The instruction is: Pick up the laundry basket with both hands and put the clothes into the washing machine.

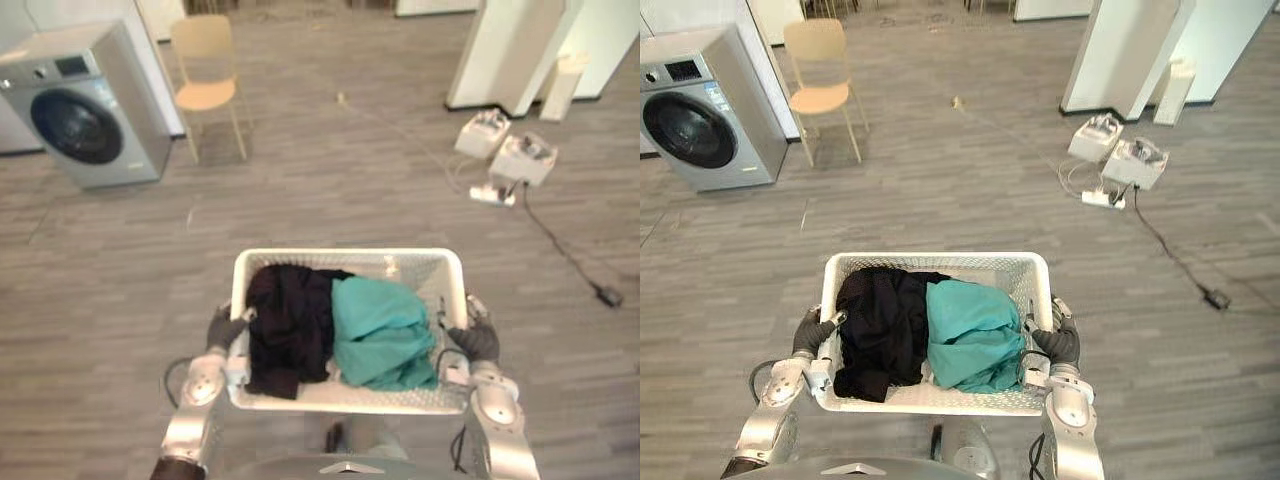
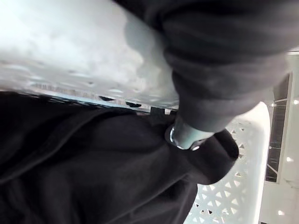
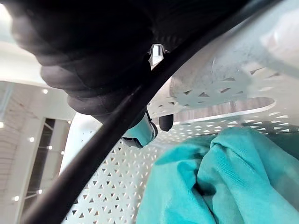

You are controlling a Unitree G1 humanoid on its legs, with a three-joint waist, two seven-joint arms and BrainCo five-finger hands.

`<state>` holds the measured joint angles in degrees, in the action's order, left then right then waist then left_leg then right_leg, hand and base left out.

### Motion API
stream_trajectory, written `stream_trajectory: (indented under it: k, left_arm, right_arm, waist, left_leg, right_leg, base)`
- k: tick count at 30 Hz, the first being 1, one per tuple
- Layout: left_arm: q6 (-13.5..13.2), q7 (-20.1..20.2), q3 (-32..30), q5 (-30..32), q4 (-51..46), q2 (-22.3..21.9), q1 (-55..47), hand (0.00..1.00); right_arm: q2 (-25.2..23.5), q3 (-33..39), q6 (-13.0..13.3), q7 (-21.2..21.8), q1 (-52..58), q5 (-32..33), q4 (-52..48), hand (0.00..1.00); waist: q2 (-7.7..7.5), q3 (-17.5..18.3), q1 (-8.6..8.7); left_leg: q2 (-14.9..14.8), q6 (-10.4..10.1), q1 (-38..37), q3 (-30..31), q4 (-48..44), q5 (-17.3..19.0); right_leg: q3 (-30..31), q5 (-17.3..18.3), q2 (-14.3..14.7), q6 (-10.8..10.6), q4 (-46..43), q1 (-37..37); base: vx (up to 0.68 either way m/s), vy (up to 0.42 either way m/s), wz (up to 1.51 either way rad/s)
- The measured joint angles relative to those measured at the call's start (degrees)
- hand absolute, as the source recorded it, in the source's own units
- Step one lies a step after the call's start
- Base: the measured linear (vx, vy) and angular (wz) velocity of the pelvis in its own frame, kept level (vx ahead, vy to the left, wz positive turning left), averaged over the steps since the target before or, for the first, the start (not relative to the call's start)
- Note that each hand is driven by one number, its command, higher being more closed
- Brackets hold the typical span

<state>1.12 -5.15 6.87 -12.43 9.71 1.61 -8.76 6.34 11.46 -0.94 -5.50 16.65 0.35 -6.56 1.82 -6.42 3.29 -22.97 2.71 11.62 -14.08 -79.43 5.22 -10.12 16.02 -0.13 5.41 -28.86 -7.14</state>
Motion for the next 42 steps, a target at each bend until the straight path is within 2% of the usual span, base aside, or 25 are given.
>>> stream_trajectory:
  k: [2,4,7,8,10,11,12,13,14,15,16,17,19,21,24,25,26,29,30,31,32,34,37,39,42]
  left_arm:
    - [0.0,0.0,-0.01,-0.02,0.06,-0.11,-0.33,1.0]
    - [0.01,0.03,-0.09,-0.02,0.1,-0.47,-0.78,1.0]
    - [0.02,0.05,-0.23,0.0,-0.11,-1.02,-1.96,1.0]
    - [0.15,0.08,-0.02,0.07,-0.3,-1.62,-2.35,1.0]
    - [0.4,0.46,0.02,0.22,-0.32,-2.44,-2.95,1.0]
    - [0.41,0.56,-0.05,0.22,-0.42,-2.79,-3.77,1.0]
    - [0.46,0.55,-0.2,0.25,-1.02,-1.93,-4.69,1.0]
    - [0.61,0.62,-0.03,0.31,-1.4,-1.21,-4.72,1.0]
    - [1.15,0.96,0.18,0.41,-2.08,-0.41,-4.28,1.0]
    - [1.24,1.06,0.18,0.7,-2.27,-0.16,-4.16,1.0]
    - [1.29,0.92,-0.43,1.33,-2.46,0.41,-3.77,1.0]
    - [1.31,0.38,-1.42,1.45,-2.47,0.91,-3.69,1.0]
    - [1.32,0.0,-1.79,1.45,-3.11,1.7,-3.72,1.0]
    - [1.23,-0.05,-1.8,1.51,-6.65,1.85,-3.7,1.0]
    - [0.55,0.19,-2.14,2.05,-9.2,2.34,-1.3,1.0]
    - [0.37,0.02,-2.33,2.53,-9.1,2.77,-0.94,1.0]
    - [0.37,-0.36,-2.14,2.54,-8.63,2.19,-1.0,1.0]
    - [0.41,-0.98,-2.53,3.71,-8.17,-0.91,-1.45,1.0]
    - [0.41,-0.84,-3.24,3.82,-8.52,-1.61,-1.63,1.0]
    - [0.41,-0.71,-3.77,3.85,-8.77,-2.11,-1.88,1.0]
    - [0.42,-0.78,-4.07,3.78,-8.87,-2.25,-2.64,1.0]
    - [0.43,-0.91,-3.82,3.76,-8.8,-1.87,-3.38,1.0]
    - [0.3,-0.89,-3.84,3.74,-8.86,-2.07,-3.23,1.0]
    - [0.31,-0.83,-3.89,3.75,-8.61,-2.08,-3.3,1.0]
    - [0.33,-0.64,-3.62,3.82,-8.12,-2.69,-3.06,1.0]
  right_arm:
    - [0.28,-0.04,0.04,-0.08,0.7,0.43,-1.68,1.0]
    - [1.07,-0.43,0.02,0.14,0.71,1.19,-1.3,1.0]
    - [2.0,-0.28,0.06,1.02,0.42,1.57,0.64,1.0]
    - [2.93,0.15,0.05,1.41,0.04,1.57,2.96,1.0]
    - [3.14,1.21,0.05,1.61,0.24,1.54,3.76,1.0]
    - [2.69,1.69,0.06,1.72,0.26,1.54,4.32,1.0]
    - [0.72,1.83,0.09,1.75,0.31,1.56,6.08,1.0]
    - [-0.24,2.12,0.09,1.73,0.68,1.56,6.76,1.0]
    - [-1.33,2.41,0.08,1.71,0.7,1.55,8.78,1.0]
    - [-1.59,2.32,0.07,1.76,0.55,1.55,9.99,1.0]
    - [-1.83,1.81,0.04,2.08,-0.39,1.53,10.78,1.0]
    - [-2.0,0.9,0.05,2.72,-1.67,1.54,10.84,1.0]
    - [-1.71,0.04,0.55,3.7,-2.43,1.57,10.56,1.0]
    - [-1.2,-0.7,0.8,4.07,-2.18,1.58,9.02,1.0]
    - [-1.14,-0.54,1.33,4.07,-2.3,1.63,5.12,1.0]
    - [-0.97,-1.16,1.95,4.07,-1.95,1.63,4.31,1.0]
    - [-0.54,-1.46,2.05,4.04,-1.6,1.63,4.08,1.0]
    - [1.48,-1.37,1.69,4.0,-0.99,1.62,1.83,1.0]
    - [1.51,-1.23,1.69,3.85,0.19,1.63,0.03,1.0]
    - [1.52,-1.24,1.69,3.81,0.65,1.67,-0.62,1.0]
    - [1.17,-1.3,1.67,3.63,1.1,2.35,-0.96,1.0]
    - [0.41,-1.27,1.68,3.03,1.34,2.69,-1.01,1.0]
    - [0.35,-1.16,1.8,2.86,1.7,3.5,-1.27,1.0]
    - [0.28,-1.07,1.79,2.86,1.63,3.97,-0.98,1.0]
    - [0.39,0.81,1.93,3.64,0.46,3.96,1.91,1.0]
  waist:
    - [0.23,0.12,-0.44]
    - [0.89,0.52,-1.7]
    - [1.42,0.9,-1.94]
    - [1.5,0.99,-2.6]
    - [2.23,1.69,-2.64]
    - [2.25,2.78,-2.99]
    - [-1.23,4.08,-3.03]
    - [-2.89,4.7,-2.7]
    - [-4.27,5.23,-1.95]
    - [-4.59,5.49,-1.38]
    - [-4.6,5.49,-1.43]
    - [-3.68,4.87,-1.74]
    - [-1.27,3.97,-1.53]
    - [0.36,3.4,-1.43]
    - [-0.28,2.78,-0.73]
    - [-2.11,3.03,0.36]
    - [-1.97,3.27,0.79]
    - [0.83,2.57,0.55]
    - [1.75,1.67,1.03]
    - [2.41,1.35,0.57]
    - [2.85,1.01,-0.68]
    - [2.12,0.54,-1.0]
    - [1.3,0.89,-1.51]
    - [1.21,0.85,-2.32]
    - [0.55,0.8,-1.82]
  left_leg:
    - [2.57,-0.58,5.59,-2.08,8.66,3.48]
    - [6.99,-2.63,8.83,-2.54,28.72,6.0]
    - [12.18,-8.33,9.15,-2.34,62.13,0.42]
    - [13.65,-8.53,10.07,-3.9,66.93,-2.33]
    - [16.14,-6.08,10.97,-5.05,66.24,-4.11]
    - [18.33,-0.54,11.42,-2.21,62.93,-9.62]
    - [20.97,1.08,11.33,-2.42,56.76,-7.99]
    - [22.56,1.47,11.0,-2.86,54.37,-5.11]
    - [25.1,1.83,9.69,-1.31,51.59,-0.44]
    - [25.98,2.13,8.6,-0.1,51.67,0.83]
    - [26.63,2.14,5.55,1.31,52.86,2.9]
    - [26.61,1.51,0.51,2.8,56.25,3.95]
    - [25.13,1.0,-8.59,5.83,62.5,4.74]
    - [23.12,0.68,-14.81,7.37,66.67,5.52]
    - [20.9,-2.73,-21.06,8.31,68.84,8.8]
    - [21.17,-4.42,-23.91,9.44,68.64,11.87]
    - [19.64,-5.61,-25.98,10.63,67.52,13.94]
    - [13.22,-5.84,-18.98,10.55,42.66,11.76]
    - [8.25,-4.77,-12.5,10.01,27.13,3.86]
    - [5.66,-3.84,-9.55,9.2,19.51,0.71]
    - [1.94,-2.15,-5.2,7.28,6.44,-0.69]
    - [0.34,-0.24,-0.62,4.03,-0.41,0.78]
    - [1.33,-0.28,5.45,-2.16,9.57,4.59]
    - [3.33,-2.29,6.79,-3.35,22.8,6.35]
    - [10.24,-6.73,6.45,-2.43,55.6,2.96]
  right_leg:
    - [0.8,1.84,0.45,0.0,4.17,4.56]
    - [1.66,3.15,0.16,-0.89,6.75,8.17]
    - [2.31,4.95,-0.31,-3.37,12.15,14.74]
    - [3.57,5.77,-0.83,-5.84,15.15,19.16]
    - [4.71,7.37,-2.11,-8.72,11.46,21.24]
    - [6.77,8.72,-3.77,-11.12,0.48,18.37]
    - [7.83,6.49,-8.25,-14.42,-14.74,13.08]
    - [7.59,2.6,-10.64,-16.19,-21.16,10.89]
    - [6.2,-10.07,-13.32,-16.65,-29.21,8.19]
    - [5.6,-16.03,-14.16,-15.56,-31.86,7.17]
    - [4.32,-12.27,-14.76,-12.66,-37.84,3.36]
    - [2.53,-5.98,-14.12,-9.9,-40.59,0.27]
    - [0.17,0.53,-11.15,-6.62,-39.25,-4.11]
    - [-1.0,3.69,-8.99,-5.03,-32.14,-11.13]
    - [1.16,-4.17,-9.03,-6.28,-0.59,-17.03]
    - [4.3,-12.09,-9.66,-7.29,6.82,-16.7]
    - [6.03,-16.96,-8.41,-7.57,3.14,-16.3]
    - [2.46,-5.8,-6.17,-5.52,-7.46,-13.91]
    - [0.08,-2.8,-4.8,-4.32,-8.27,-11.05]
    - [-0.58,-1.35,-3.57,-3.24,-8.27,-9.44]
    - [-1.5,0.41,-2.08,-1.65,-7.61,-5.86]
    - [-2.21,2.07,-1.35,-1.99,-3.61,0.99]
    - [-3.15,2.14,-1.71,-1.95,3.94,7.84]
    - [-3.74,2.0,-2.62,-2.78,5.8,10.37]
    - [-4.7,3.64,-5.99,-5.47,9.12,15.28]
  base:
    - [0.57,-0.105,-0.02]
    - [0.65,-0.022,-0.24]
    - [0.59,0.059,-0.24]
    - [0.69,0.128,-0.35]
    - [0.74,0.21,-0.38]
    - [0.99,0.359,-0.48]
    - [0.85,0.293,-0.3]
    - [0.86,0.252,0.33]
    - [0.71,0.096,0.73]
    - [0.86,0.074,0.85]
    - [0.98,0.069,0.52]
    - [0.79,0.043,0.31]
    - [0.71,-0.013,0.3]
    - [0.73,-0.129,0.49]
    - [0.64,-0.239,0.71]
    - [0.52,-0.267,0.73]
    - [0.66,-0.354,0.61]
    - [0.62,-0.356,0.35]
    - [0.42,-0.253,0.5]
    - [0.61,-0.281,0.11]
    - [0.48,-0.169,-0.12]
    - [0.53,-0.177,0.1]
    - [0.5,-0.085,0.28]
    - [0.44,0.021,0.05]
    - [0.6,0.131,0.12]
